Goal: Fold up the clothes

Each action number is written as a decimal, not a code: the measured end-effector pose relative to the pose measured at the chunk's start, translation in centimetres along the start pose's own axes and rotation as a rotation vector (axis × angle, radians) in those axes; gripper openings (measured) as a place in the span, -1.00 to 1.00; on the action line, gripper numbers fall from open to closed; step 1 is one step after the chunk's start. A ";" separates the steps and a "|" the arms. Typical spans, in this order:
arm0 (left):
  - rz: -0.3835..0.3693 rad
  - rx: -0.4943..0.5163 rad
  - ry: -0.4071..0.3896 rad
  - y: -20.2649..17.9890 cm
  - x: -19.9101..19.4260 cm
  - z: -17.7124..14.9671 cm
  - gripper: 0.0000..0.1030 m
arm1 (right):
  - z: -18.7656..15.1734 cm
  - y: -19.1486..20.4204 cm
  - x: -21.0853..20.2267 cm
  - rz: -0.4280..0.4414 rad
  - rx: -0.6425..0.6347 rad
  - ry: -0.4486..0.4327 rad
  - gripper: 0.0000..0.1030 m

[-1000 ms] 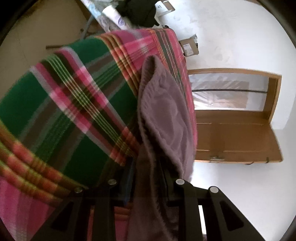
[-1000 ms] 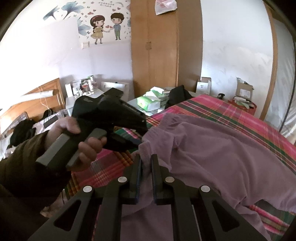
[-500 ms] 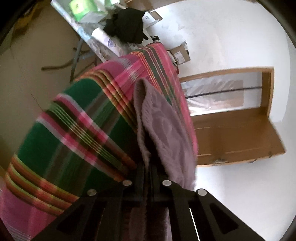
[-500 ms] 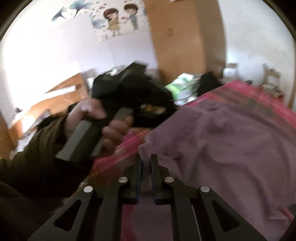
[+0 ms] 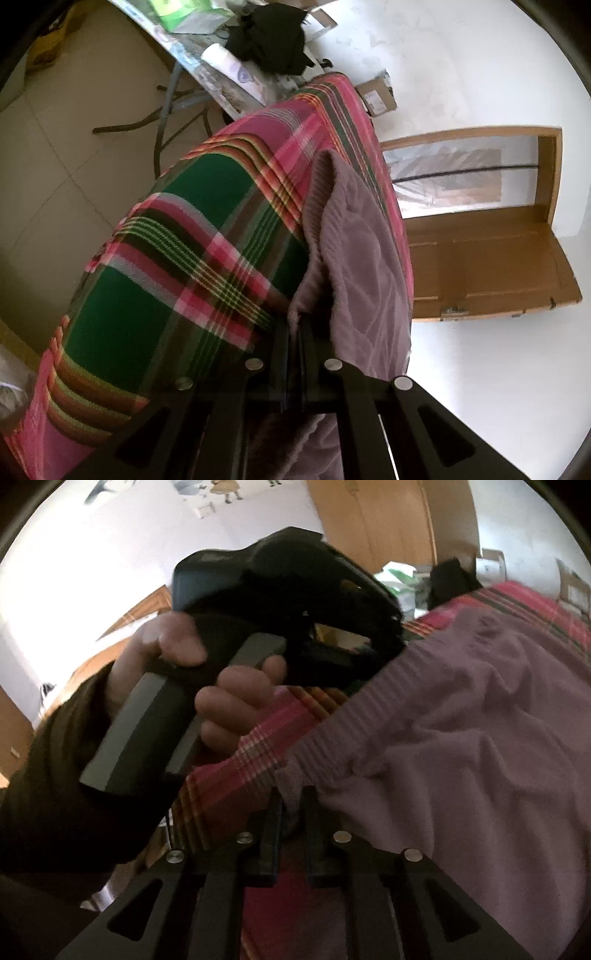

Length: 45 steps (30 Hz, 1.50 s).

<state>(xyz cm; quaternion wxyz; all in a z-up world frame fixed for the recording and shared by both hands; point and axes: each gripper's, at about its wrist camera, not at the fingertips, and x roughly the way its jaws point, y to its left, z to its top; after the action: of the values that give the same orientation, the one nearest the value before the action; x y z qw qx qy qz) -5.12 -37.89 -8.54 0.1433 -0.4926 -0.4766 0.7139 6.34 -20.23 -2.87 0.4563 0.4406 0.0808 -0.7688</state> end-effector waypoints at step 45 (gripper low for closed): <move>0.031 0.182 -0.098 -7.4 -3.3 -1.7 -0.89 | -8.1 -25.0 -16.1 -0.400 0.691 -0.253 -0.93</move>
<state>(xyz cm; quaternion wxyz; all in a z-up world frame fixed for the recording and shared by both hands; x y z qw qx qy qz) -4.05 -35.46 -0.67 0.1529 -0.4495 -0.4085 0.7796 -4.95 8.46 -2.54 0.1297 0.4453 -0.1547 -0.8723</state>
